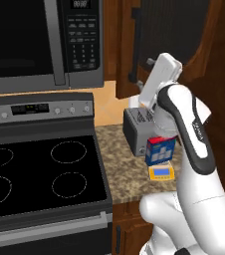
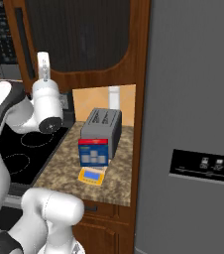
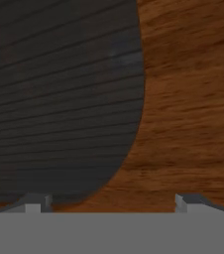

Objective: Pick the boxed food and place it on the digital scale for weighing, and close the cabinet.

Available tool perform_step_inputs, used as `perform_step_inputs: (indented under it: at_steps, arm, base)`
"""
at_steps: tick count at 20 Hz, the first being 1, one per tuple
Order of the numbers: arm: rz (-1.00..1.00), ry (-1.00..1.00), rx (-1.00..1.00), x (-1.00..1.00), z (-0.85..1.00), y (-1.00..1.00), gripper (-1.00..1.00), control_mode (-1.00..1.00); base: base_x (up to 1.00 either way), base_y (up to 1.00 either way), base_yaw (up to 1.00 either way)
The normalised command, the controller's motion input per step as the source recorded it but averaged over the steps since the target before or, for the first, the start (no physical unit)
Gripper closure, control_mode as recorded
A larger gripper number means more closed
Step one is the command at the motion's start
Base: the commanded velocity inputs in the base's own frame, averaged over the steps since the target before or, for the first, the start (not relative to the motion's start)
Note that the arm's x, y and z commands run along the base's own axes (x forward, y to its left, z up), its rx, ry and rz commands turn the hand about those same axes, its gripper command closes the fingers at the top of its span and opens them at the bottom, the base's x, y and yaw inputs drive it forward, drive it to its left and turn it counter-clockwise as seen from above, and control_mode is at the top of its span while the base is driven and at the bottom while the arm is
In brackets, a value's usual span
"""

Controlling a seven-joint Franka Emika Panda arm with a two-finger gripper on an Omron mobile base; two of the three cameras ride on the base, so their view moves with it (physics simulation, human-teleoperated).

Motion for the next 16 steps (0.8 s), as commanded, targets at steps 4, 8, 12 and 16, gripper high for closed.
perform_step_inputs:
  at_steps: [4, 8, 12, 16]
  arm:
    - [0.00, 0.02, 0.00, 0.78, 0.00, 0.00, -1.00, -1.00]
    - [0.00, 0.01, 0.00, 0.76, 0.00, 0.00, -1.00, -1.00]
    - [-0.01, 0.00, 0.00, 0.54, 0.00, -0.03, -1.00, -1.00]
    - [-0.20, 0.00, -0.02, 0.66, 0.00, -0.16, -1.00, -1.00]
  base:
    - [0.00, 0.00, 0.00]
    - [0.00, 0.00, 0.00]
    - [0.00, 0.00, 0.00]
    - [0.00, 0.00, 0.00]
